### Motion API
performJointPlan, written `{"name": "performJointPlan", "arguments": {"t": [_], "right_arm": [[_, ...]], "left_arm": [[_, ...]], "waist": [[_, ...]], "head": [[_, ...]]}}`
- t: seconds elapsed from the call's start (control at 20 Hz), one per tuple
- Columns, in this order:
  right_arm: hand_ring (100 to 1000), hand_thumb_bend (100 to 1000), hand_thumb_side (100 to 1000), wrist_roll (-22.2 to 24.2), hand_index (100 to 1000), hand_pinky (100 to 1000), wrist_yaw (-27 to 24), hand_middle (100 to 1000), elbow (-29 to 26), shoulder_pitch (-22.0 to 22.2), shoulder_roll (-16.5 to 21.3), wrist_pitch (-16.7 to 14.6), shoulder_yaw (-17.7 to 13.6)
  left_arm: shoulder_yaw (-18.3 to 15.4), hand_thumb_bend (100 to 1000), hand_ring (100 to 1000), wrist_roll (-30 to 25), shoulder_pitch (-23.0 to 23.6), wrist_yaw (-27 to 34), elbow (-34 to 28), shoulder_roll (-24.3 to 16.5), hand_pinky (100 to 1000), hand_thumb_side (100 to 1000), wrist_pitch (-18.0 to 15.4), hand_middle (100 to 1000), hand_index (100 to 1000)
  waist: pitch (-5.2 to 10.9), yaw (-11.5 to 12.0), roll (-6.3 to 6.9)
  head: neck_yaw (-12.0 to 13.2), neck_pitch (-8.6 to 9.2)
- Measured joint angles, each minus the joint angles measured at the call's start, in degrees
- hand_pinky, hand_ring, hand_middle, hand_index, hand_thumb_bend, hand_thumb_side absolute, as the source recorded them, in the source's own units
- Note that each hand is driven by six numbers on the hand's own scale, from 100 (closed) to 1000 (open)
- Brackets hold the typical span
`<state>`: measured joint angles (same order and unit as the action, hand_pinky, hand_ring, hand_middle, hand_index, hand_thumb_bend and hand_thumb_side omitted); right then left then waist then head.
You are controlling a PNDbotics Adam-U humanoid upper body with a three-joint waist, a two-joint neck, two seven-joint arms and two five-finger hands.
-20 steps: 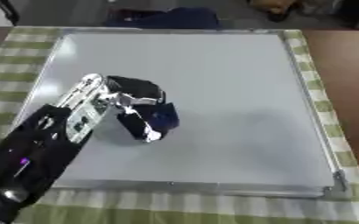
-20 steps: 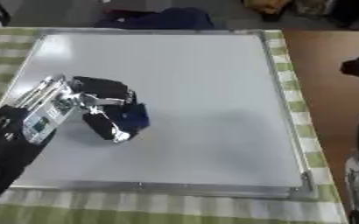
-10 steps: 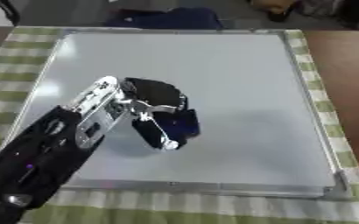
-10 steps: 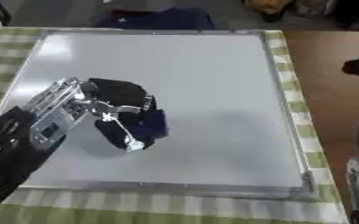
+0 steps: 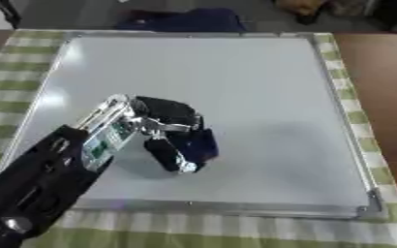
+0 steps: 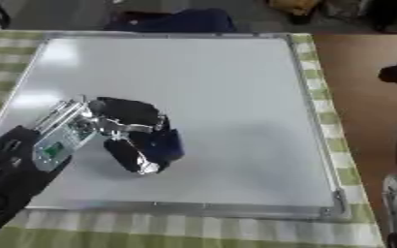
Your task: Wipe the whiteboard clean with a brush.
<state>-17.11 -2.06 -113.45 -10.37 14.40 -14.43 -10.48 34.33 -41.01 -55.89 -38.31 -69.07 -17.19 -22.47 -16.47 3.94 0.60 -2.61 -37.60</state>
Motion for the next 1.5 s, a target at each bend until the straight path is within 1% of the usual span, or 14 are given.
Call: {"name": "performJointPlan", "arguments": {"t": [0.1, 0.2, 0.45, 0.65, 0.7, 0.75, 0.8, 0.85, 0.95, 1.1, 1.3, 1.35, 1.4, 1.5], "right_arm": [[558, 100, 914, 0.0, 537, 586, 0.0, 406, 0.0, 0.0, 0.0, 0.0, 0.0], [558, 100, 914, -0.1, 537, 586, 0.0, 406, 0.0, 0.0, 0.0, 0.0, 0.0], [558, 100, 914, -0.3, 536, 586, 0.0, 406, 0.0, 0.0, 0.0, 0.1, 0.0], [558, 100, 914, -0.3, 536, 586, 0.0, 406, 0.0, 0.0, 0.0, 0.1, 0.0], [557, 100, 915, -0.3, 536, 586, 0.0, 405, 0.0, 0.0, 0.0, 0.1, 0.0], [557, 100, 915, -0.3, 536, 586, 0.0, 405, 0.0, 0.0, 0.0, 0.1, 0.0], [557, 100, 915, -0.3, 536, 585, 0.0, 405, 0.0, 0.0, 0.0, 0.1, 0.0], [557, 100, 914, -0.3, 536, 585, 0.0, 406, 0.0, 0.0, 0.0, 0.1, 0.0], [557, 100, 914, -0.3, 536, 585, 0.0, 405, 0.0, 0.0, 0.0, 0.1, 0.0], [557, 100, 913, -0.3, 536, 585, 0.0, 405, 0.0, 0.0, 0.0, 0.1, 0.0], [557, 100, 913, -0.3, 535, 585, 0.0, 405, 0.0, 0.0, 0.0, 0.1, 0.0], [557, 100, 913, -0.3, 536, 585, 0.0, 405, 0.0, 0.0, 0.0, 0.1, 0.0], [558, 100, 913, -0.3, 535, 585, 0.0, 405, 0.0, 0.0, 0.0, 0.1, 0.0], [557, 100, 913, -0.3, 535, 585, 0.0, 405, 0.0, 0.0, 0.0, 0.1, 0.0]], "left_arm": [[-0.1, 100, 463, 0.7, 0.0, 0.0, 0.8, 0.0, 347, 631, -0.7, 250, 100], [-0.4, 100, 467, 1.5, 0.0, 0.0, 1.3, 0.0, 350, 606, -1.5, 274, 100], [-1.2, 100, 480, 5.0, 0.0, 0.8, 1.4, 0.0, 358, 554, -5.0, 322, 100], [-2.0, 103, 485, 6.8, 0.0, 0.9, 1.4, 0.0, 361, 548, -6.8, 340, 100], [-2.1, 249, 589, 7.0, 0.0, 0.9, 1.3, 0.0, 402, 571, -7.0, 527, 100], [-2.2, 293, 608, 7.1, 0.0, 0.7, 1.3, 0.0, 410, 599, -7.1, 554, 100], [-2.3, 313, 614, 7.3, 0.0, 0.2, 1.1, 0.0, 413, 612, -7.3, 561, 100], [-2.5, 363, 618, 7.5, 0.0, -0.3, 1.0, 0.0, 418, 645, -7.5, 560, 100], [-2.5, 383, 616, 7.8, 0.0, -1.6, 0.6, -0.1, 419, 659, -7.8, 547, 100], [-2.5, 414, 622, 8.3, 0.0, -3.4, 0.7, -0.2, 428, 682, -8.3, 555, 100], [-2.5, 458, 658, 8.7, 0.0, -5.4, 1.8, -0.2, 459, 702, -8.7, 604, 100], [-2.5, 477, 678, 8.8, 0.0, -6.1, 2.2, -0.2, 469, 701, -8.8, 631, 100], [-2.5, 475, 678, 8.9, 0.0, -6.8, 2.6, -0.1, 468, 699, -8.9, 633, 100], [-2.7, 483, 700, 9.2, 0.0, -7.7, 3.1, 0.2, 474, 701, -9.2, 669, 100]], "waist": [[0.0, 0.0, 0.0], [0.0, 0.0, 0.0], [0.0, 0.0, -0.02], [0.0, 0.0, -0.04], [0.0, 0.0, -0.04], [0.0, 0.0, -0.04], [0.0, 0.0, -0.04], [0.0, 0.0, -0.04], [0.0, 0.0, -0.04], [0.0, 0.0, -0.04], [0.0, -0.1, -0.07], [0.0, -0.1, -0.07], [0.0, -0.1, -0.07], [0.0, -0.1, -0.07]], "head": [[0.0, 0.0], [0.0, 0.0], [0.0, 0.0], [0.0, 0.0], [0.0, 0.0], [0.0, 0.0], [0.0, 0.01], [0.0, 0.01], [0.0, 0.02], [0.0, 0.06], [0.0, 0.19], [0.0, 0.2], [0.0, 0.2], [0.0, 0.21]]}}
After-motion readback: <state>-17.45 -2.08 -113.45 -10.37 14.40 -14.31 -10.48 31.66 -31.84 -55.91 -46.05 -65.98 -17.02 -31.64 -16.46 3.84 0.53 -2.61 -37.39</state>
